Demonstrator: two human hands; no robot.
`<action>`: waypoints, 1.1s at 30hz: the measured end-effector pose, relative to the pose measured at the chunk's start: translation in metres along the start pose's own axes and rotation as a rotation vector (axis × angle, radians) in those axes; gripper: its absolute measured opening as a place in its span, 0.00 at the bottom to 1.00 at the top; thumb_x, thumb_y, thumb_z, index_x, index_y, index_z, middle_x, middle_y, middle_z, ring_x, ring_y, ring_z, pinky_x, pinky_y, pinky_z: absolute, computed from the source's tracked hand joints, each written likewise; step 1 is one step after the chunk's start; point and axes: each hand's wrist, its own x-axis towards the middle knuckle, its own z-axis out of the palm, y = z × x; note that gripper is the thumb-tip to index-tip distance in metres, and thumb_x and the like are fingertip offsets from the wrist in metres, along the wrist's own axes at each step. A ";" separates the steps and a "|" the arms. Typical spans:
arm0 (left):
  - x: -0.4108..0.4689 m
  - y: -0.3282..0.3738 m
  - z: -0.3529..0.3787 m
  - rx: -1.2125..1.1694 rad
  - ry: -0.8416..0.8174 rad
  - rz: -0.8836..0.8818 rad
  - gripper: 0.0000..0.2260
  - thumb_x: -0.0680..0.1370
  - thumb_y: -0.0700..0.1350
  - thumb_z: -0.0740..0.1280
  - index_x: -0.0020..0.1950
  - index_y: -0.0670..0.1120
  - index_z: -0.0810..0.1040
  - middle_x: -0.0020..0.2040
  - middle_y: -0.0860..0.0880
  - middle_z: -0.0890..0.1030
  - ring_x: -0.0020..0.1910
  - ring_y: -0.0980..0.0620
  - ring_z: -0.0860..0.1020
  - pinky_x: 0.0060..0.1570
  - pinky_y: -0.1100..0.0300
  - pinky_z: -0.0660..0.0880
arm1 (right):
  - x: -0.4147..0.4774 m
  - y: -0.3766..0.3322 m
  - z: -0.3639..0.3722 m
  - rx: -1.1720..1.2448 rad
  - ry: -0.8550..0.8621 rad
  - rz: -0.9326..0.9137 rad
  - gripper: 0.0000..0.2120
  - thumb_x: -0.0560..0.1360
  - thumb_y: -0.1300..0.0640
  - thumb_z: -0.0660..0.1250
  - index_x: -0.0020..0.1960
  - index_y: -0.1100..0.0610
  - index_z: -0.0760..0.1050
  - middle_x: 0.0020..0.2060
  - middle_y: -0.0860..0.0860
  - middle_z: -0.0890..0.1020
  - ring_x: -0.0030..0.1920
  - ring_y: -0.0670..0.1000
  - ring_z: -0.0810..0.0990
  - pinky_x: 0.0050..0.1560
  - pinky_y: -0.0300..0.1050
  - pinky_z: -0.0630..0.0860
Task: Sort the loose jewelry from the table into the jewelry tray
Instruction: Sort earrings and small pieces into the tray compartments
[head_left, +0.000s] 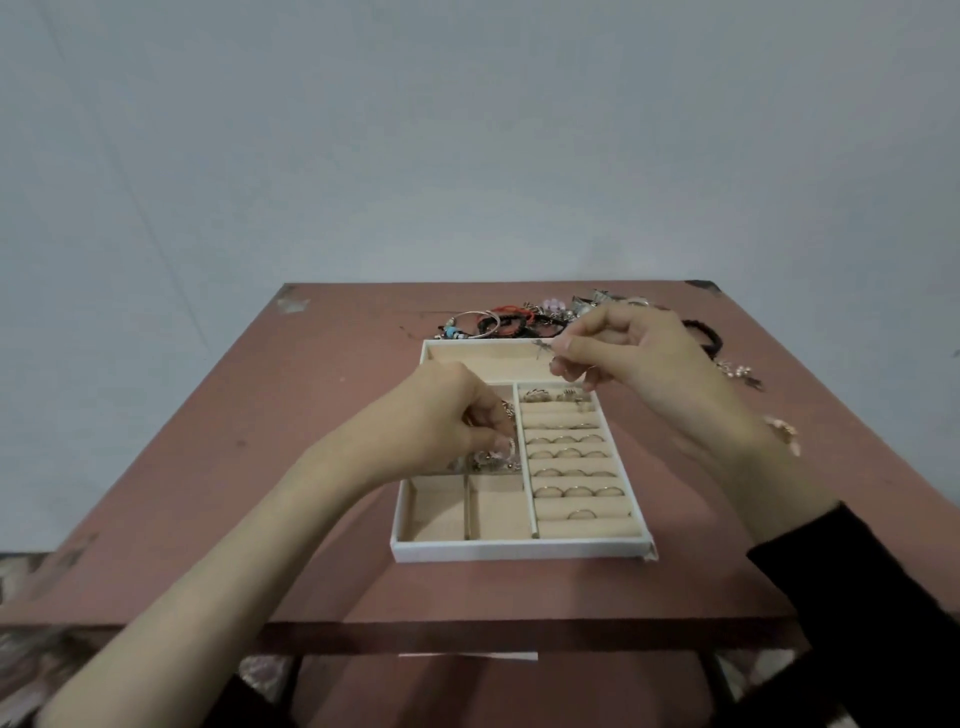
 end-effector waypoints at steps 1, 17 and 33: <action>0.000 0.000 0.001 0.027 -0.010 0.004 0.05 0.73 0.43 0.71 0.48 0.47 0.84 0.32 0.57 0.76 0.27 0.70 0.72 0.29 0.77 0.66 | -0.001 0.000 0.001 -0.002 -0.004 0.004 0.02 0.72 0.62 0.70 0.43 0.61 0.79 0.35 0.56 0.84 0.37 0.50 0.79 0.36 0.38 0.75; 0.005 -0.051 0.008 -0.256 0.600 -0.104 0.05 0.74 0.45 0.67 0.44 0.54 0.82 0.34 0.54 0.80 0.29 0.64 0.74 0.33 0.70 0.70 | -0.012 -0.008 0.018 -0.047 -0.064 0.006 0.03 0.71 0.59 0.71 0.42 0.58 0.79 0.35 0.54 0.84 0.37 0.48 0.80 0.36 0.37 0.74; 0.006 -0.063 0.016 -0.340 0.775 -0.074 0.09 0.75 0.41 0.66 0.52 0.51 0.80 0.33 0.56 0.77 0.31 0.63 0.73 0.34 0.75 0.66 | -0.035 0.000 0.066 -0.174 -0.437 0.007 0.03 0.70 0.62 0.72 0.39 0.60 0.78 0.32 0.54 0.84 0.36 0.53 0.81 0.44 0.48 0.77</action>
